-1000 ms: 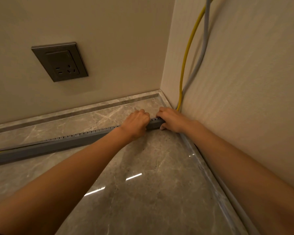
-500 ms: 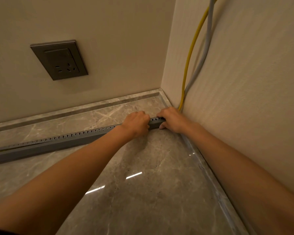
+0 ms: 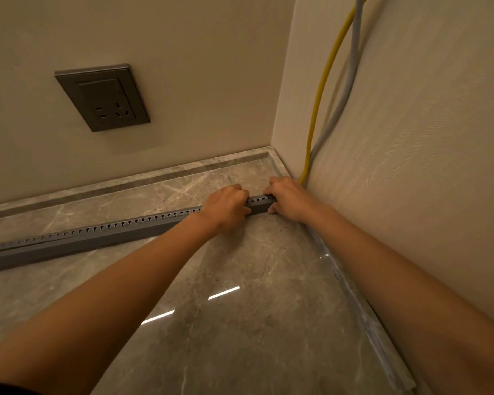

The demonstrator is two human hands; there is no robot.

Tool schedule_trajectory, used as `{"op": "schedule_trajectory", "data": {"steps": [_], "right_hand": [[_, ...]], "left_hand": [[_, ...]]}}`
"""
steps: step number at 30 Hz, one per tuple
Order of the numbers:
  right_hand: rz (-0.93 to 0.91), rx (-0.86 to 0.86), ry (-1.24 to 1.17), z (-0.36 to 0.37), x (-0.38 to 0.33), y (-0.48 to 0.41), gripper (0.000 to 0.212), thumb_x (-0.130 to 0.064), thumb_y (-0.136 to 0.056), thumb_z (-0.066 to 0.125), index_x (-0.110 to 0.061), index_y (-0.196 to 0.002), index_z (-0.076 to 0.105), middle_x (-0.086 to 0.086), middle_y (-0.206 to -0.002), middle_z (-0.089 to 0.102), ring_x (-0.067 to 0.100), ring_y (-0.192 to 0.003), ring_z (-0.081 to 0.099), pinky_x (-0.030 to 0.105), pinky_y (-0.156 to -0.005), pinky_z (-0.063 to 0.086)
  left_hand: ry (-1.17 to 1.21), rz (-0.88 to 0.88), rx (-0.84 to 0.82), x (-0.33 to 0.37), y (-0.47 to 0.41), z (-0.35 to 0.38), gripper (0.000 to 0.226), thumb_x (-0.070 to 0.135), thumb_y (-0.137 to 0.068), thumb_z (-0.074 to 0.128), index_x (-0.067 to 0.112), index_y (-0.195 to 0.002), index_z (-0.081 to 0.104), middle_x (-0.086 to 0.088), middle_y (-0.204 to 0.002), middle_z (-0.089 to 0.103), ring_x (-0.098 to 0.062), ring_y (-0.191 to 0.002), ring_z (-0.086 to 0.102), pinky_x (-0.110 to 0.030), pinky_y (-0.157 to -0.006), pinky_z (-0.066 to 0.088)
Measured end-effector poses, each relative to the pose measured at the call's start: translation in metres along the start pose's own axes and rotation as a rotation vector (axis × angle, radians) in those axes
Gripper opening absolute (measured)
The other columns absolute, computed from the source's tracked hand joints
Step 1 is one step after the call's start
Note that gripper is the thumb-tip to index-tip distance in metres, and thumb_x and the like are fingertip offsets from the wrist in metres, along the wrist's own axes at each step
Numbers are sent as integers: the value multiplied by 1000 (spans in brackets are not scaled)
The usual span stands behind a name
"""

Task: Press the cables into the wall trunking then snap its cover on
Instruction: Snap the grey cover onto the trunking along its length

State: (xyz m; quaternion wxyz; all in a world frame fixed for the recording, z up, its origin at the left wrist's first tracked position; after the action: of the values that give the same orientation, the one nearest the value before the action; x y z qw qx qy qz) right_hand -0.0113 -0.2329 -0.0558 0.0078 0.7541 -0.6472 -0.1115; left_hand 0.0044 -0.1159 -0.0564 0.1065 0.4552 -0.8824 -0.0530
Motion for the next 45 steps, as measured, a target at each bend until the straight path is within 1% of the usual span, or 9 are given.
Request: {"op": "schedule_trajectory", "data": {"steps": [6, 11, 17, 23, 29, 33, 36, 40, 45], "right_hand": [[84, -16, 0, 6, -15, -6, 37, -25, -83, 65, -5, -113, 60, 15, -120, 54, 31, -109, 52, 41, -91, 46], [17, -34, -71, 12, -55, -17, 39, -26, -84, 64, -6, -117, 57, 15, -121, 53, 32, -111, 51, 41, -95, 43], [-76, -37, -80, 20, -89, -27, 36, -21, -84, 63, -5, -116, 55, 16, -120, 52, 32, -113, 48, 42, -95, 41], [-112, -25, -38, 19, -90, -30, 29, -20, -84, 64, -2, -107, 61, 17, -114, 55, 32, -106, 51, 38, -86, 43], [-96, -26, -58, 15, -88, -32, 29, -20, -80, 68, -5, -105, 64, 14, -110, 57, 31, -101, 54, 36, -81, 43], [-8, -71, -133, 13, -88, -35, 34, -19, -77, 72, -4, -107, 66, 15, -110, 61, 31, -101, 58, 35, -83, 46], [77, -80, -172, 14, -89, -37, 34, -20, -75, 75, -2, -102, 67, 15, -105, 66, 31, -99, 61, 33, -79, 46], [26, -64, -191, 19, -107, -41, 33, -26, -75, 75, -2, -95, 65, 14, -100, 63, 31, -97, 60, 33, -73, 42], [-103, -10, -151, 27, -139, -43, 38, -24, -81, 67, -4, -112, 57, 14, -118, 54, 30, -111, 49, 40, -94, 41]], "left_hand": [[5, -94, -109, -43, 18, -7, 32, 24, -88, 59, 5, -115, 58, -16, -118, 59, -30, -104, 57, -36, -81, 47], [-27, -156, -168, -74, 39, -10, 39, 28, -85, 63, 6, -117, 55, -16, -120, 58, -30, -107, 56, -36, -84, 47], [-80, -123, -66, -69, 45, 2, 34, 18, -90, 51, 2, -121, 47, -18, -125, 52, -31, -113, 52, -37, -91, 44], [-130, -83, 3, -69, 46, 5, 33, 17, -92, 49, 1, -120, 48, -19, -125, 53, -33, -113, 52, -37, -92, 43], [-17, -89, 55, -77, 47, 5, 33, 20, -88, 55, 4, -117, 54, -17, -118, 57, -32, -107, 55, -39, -86, 44], [112, -130, -16, -98, 48, -1, 34, 27, -85, 62, 7, -113, 60, -16, -114, 62, -30, -103, 57, -37, -84, 46], [121, -193, -82, -122, 58, -6, 35, 29, -85, 64, 8, -112, 62, -14, -113, 63, -29, -102, 58, -36, -83, 47], [140, -208, -103, -135, 68, -2, 36, 29, -86, 63, 7, -115, 60, -14, -115, 63, -28, -105, 56, -34, -83, 44], [60, -197, -62, -127, 71, 4, 34, 25, -91, 54, 5, -118, 51, -16, -122, 55, -30, -110, 53, -36, -90, 42]]}}
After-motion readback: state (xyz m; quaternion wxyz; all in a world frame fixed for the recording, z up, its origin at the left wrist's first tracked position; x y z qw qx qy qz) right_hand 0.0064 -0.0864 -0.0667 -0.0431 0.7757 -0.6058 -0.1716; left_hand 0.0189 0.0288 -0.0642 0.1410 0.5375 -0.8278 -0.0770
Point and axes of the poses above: each hand's wrist, its own y-axis away from the middle knuckle, its own z-axis out of the palm, x = y × z, the point moved 4 cm from there along -y, towards the middle knuckle
